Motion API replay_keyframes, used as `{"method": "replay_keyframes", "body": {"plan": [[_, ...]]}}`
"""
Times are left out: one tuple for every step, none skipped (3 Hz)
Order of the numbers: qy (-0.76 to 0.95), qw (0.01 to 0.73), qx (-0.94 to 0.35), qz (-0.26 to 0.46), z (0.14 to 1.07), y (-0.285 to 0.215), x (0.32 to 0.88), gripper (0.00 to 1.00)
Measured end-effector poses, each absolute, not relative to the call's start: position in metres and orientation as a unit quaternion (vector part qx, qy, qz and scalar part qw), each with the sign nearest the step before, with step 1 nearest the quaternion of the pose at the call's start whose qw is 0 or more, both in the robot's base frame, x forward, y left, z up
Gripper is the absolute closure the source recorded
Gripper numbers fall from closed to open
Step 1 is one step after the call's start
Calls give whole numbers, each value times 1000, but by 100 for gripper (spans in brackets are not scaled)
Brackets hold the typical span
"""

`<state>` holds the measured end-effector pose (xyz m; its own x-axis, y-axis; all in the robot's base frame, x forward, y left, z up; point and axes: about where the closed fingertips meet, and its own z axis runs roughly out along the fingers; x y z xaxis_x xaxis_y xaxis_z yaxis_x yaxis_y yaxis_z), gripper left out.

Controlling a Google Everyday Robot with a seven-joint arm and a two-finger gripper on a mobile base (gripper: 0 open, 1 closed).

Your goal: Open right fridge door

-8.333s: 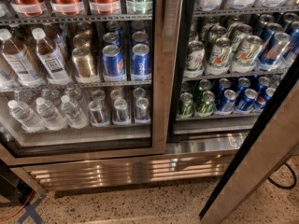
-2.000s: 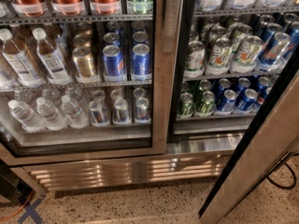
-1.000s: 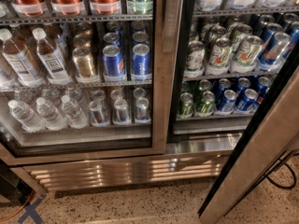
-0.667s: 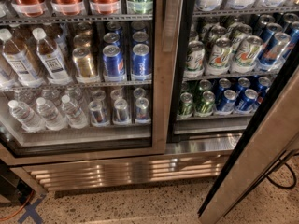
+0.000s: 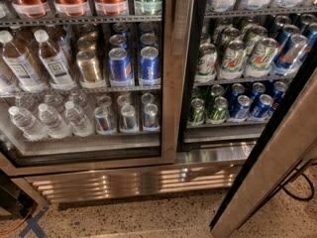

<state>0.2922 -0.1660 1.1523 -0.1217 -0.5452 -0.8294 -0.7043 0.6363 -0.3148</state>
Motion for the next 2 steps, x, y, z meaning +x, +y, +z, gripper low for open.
{"method": "replay_keyframes", "body": {"plan": [[745,513,-419,78,1152,-166,292,47],[745,513,-419,78,1152,-166,292,48]]}}
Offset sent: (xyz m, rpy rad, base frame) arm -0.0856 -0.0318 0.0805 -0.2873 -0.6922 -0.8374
